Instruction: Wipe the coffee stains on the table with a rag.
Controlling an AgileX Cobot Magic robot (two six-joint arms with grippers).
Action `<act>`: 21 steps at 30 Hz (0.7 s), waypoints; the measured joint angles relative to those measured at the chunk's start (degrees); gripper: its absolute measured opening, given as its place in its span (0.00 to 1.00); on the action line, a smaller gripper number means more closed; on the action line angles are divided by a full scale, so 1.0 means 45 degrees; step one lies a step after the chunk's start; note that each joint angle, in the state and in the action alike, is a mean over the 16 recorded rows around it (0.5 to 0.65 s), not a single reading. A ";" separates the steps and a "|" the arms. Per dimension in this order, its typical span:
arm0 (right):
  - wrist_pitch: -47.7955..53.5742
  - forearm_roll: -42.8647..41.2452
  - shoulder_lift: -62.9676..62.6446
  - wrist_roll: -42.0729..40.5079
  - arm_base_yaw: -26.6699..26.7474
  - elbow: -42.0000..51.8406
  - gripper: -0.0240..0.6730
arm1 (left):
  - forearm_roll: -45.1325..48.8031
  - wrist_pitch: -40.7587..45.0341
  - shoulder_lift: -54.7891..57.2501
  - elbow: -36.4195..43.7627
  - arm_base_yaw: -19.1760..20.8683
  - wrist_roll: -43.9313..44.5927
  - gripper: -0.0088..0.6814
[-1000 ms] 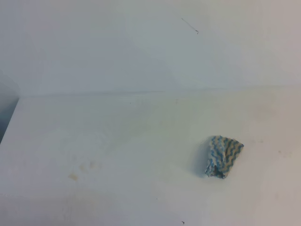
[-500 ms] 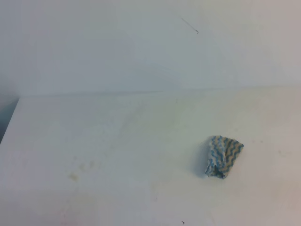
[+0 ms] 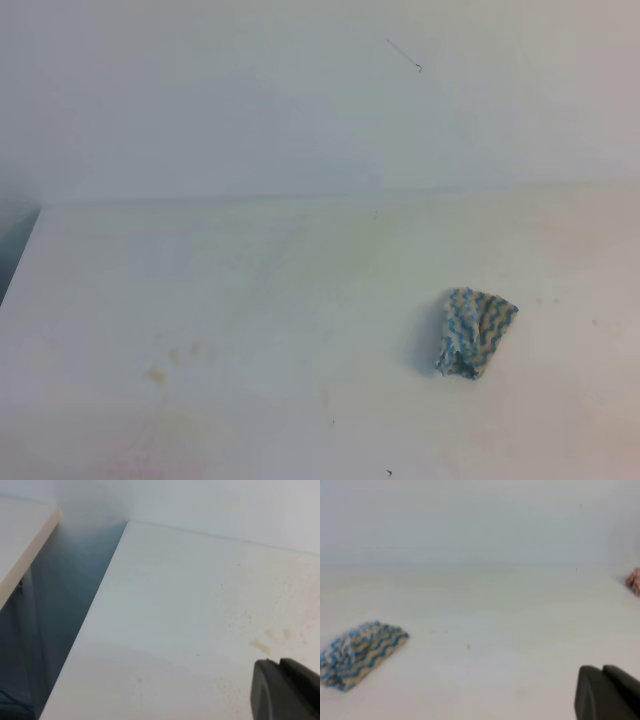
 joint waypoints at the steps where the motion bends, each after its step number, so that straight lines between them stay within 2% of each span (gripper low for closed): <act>1: -0.0128 0.0000 0.0004 0.0000 -0.0072 0.0180 0.03 | -0.0003 0.0000 0.0000 0.0000 0.0000 0.0000 0.01; 12: -0.1313 0.0004 0.0008 0.0000 -0.0260 0.1808 0.03 | -0.0026 0.0000 0.0000 0.0000 0.0000 0.0000 0.01; 21: -0.1887 0.0004 0.0008 0.0000 -0.0641 0.2286 0.03 | -0.0029 0.0000 0.0000 0.0000 0.0000 0.0000 0.01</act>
